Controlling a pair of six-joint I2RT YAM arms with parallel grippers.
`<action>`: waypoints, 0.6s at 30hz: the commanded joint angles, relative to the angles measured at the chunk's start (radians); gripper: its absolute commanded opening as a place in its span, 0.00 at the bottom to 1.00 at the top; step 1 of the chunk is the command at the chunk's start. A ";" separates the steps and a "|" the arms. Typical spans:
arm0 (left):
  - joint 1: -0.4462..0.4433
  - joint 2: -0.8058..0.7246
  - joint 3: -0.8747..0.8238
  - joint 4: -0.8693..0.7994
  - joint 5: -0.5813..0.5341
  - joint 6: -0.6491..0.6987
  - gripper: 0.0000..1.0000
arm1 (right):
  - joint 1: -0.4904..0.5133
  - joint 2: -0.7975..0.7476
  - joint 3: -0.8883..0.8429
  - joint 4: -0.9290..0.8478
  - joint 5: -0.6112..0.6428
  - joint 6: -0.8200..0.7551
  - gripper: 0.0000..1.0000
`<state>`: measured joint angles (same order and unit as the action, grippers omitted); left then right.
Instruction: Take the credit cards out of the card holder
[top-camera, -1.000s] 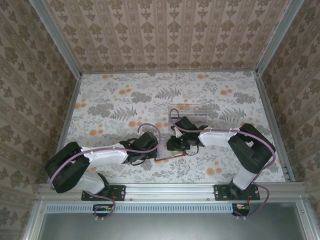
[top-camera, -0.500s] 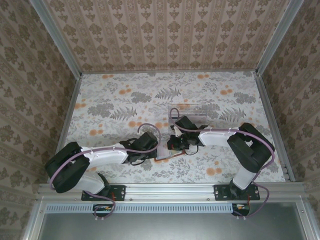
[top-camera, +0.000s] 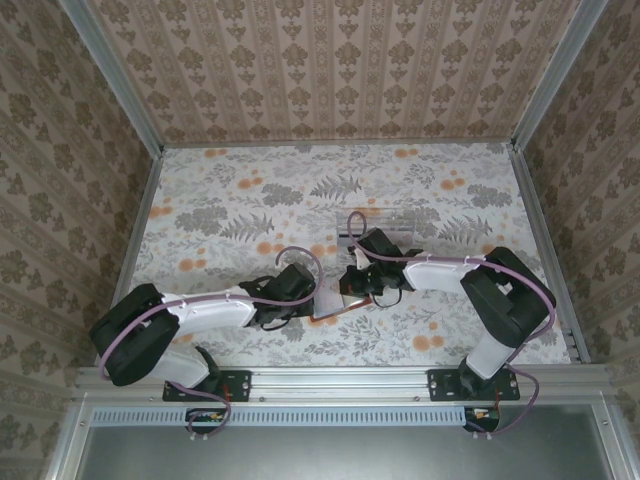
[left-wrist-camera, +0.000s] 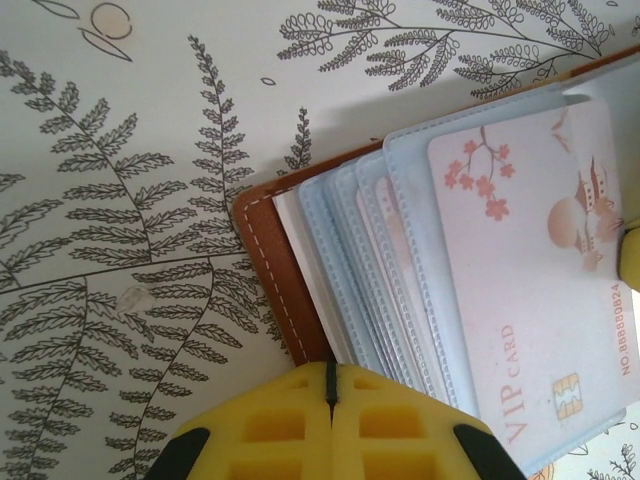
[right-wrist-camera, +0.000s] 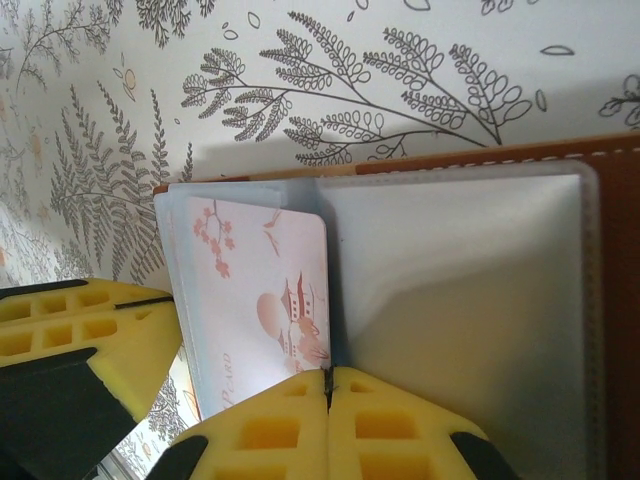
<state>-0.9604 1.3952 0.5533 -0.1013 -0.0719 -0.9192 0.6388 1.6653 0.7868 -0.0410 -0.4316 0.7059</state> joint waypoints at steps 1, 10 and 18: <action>0.012 0.021 0.001 -0.074 -0.001 0.029 0.00 | -0.013 -0.027 -0.011 -0.021 -0.002 -0.020 0.00; 0.027 0.024 0.002 -0.084 0.001 0.047 0.00 | -0.042 -0.019 0.014 -0.098 0.021 -0.087 0.00; 0.057 0.026 0.005 -0.100 0.003 0.086 0.00 | -0.042 -0.009 0.043 -0.154 0.006 -0.143 0.00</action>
<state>-0.9207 1.3956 0.5587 -0.1123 -0.0586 -0.8726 0.6044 1.6611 0.8043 -0.1337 -0.4309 0.6033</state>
